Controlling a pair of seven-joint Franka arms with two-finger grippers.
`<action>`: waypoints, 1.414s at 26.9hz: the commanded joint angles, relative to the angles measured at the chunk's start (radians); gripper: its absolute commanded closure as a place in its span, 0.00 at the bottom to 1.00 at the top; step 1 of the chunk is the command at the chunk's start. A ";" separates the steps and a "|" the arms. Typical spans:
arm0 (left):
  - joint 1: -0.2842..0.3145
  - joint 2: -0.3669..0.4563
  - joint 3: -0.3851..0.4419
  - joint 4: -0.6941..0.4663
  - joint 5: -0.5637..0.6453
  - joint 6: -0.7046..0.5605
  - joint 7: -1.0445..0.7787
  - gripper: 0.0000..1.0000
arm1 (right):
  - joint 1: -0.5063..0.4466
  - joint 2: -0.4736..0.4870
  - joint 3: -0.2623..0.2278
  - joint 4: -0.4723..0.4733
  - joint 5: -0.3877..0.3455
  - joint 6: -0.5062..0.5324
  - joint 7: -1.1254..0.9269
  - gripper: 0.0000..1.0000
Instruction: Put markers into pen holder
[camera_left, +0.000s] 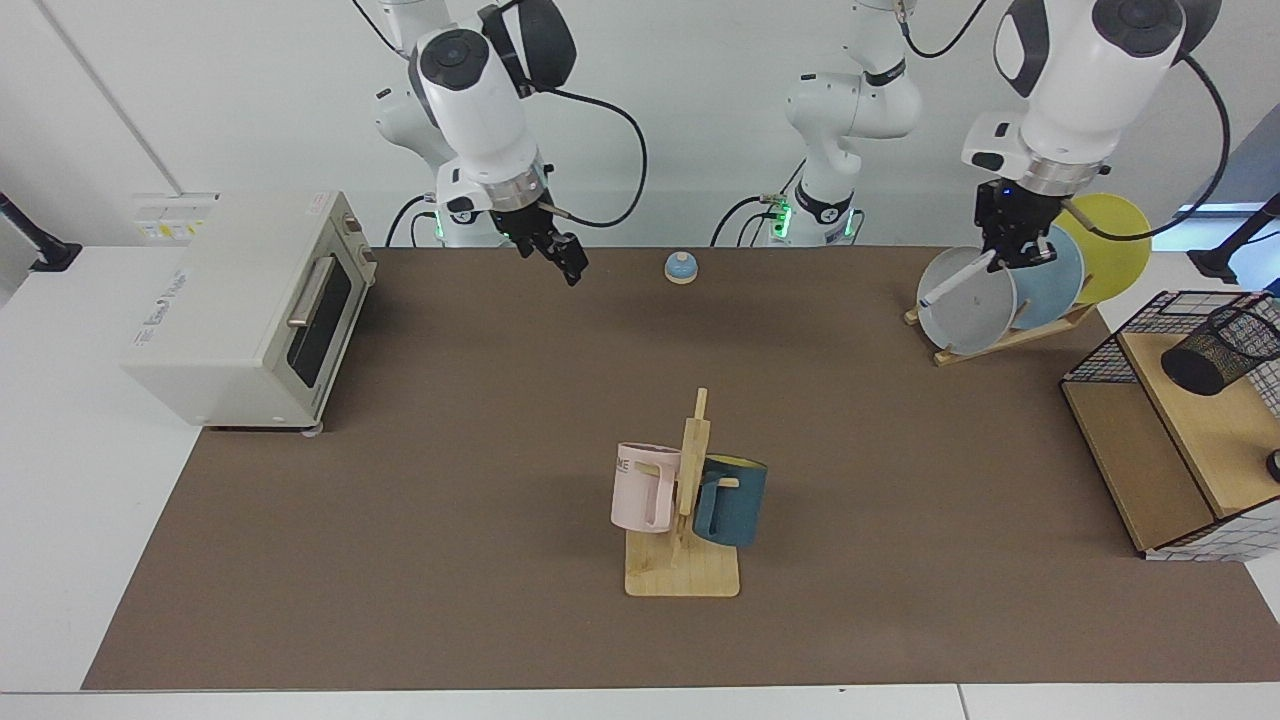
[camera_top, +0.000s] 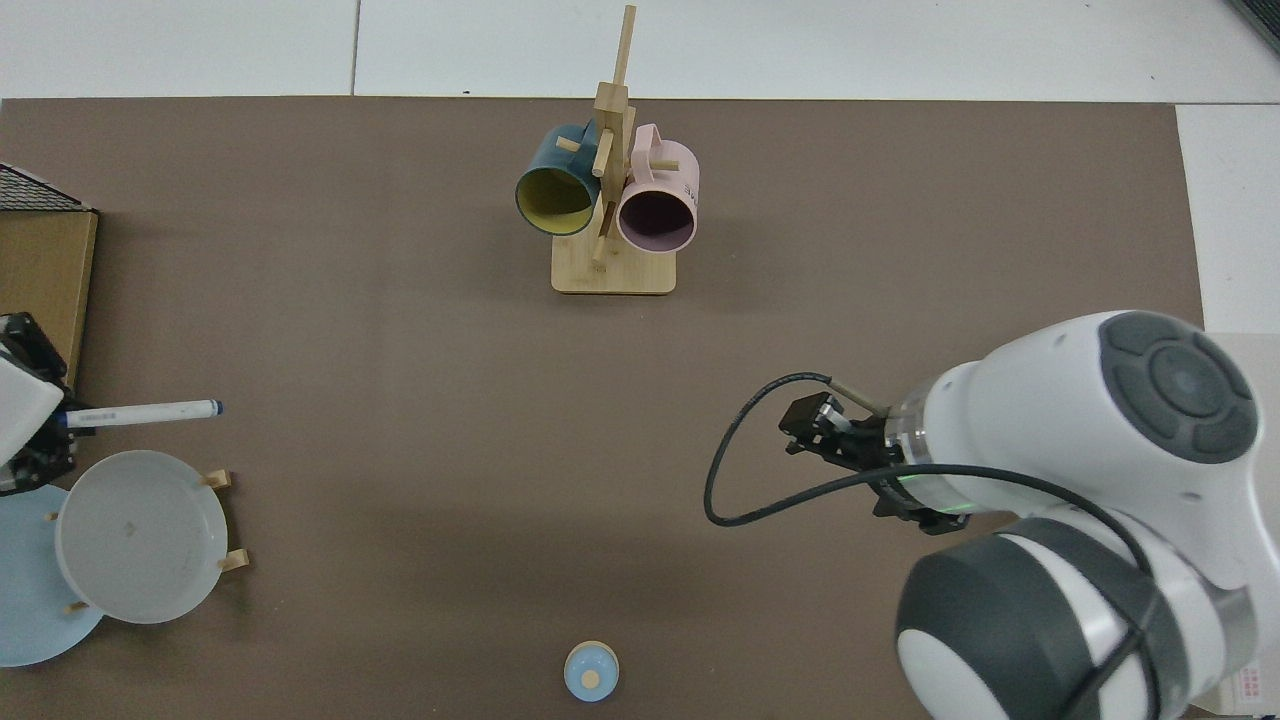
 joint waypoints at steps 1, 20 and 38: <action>0.065 -0.002 -0.004 0.000 0.092 0.036 0.023 1.00 | -0.117 -0.076 0.012 -0.004 -0.066 -0.055 -0.252 0.00; 0.064 0.110 0.252 0.121 0.349 0.242 0.201 1.00 | -0.278 -0.098 -0.053 0.174 -0.254 -0.153 -0.864 0.00; 0.012 0.274 0.371 0.295 0.464 0.390 0.511 1.00 | -0.307 0.065 -0.048 0.415 -0.211 -0.319 -0.996 0.00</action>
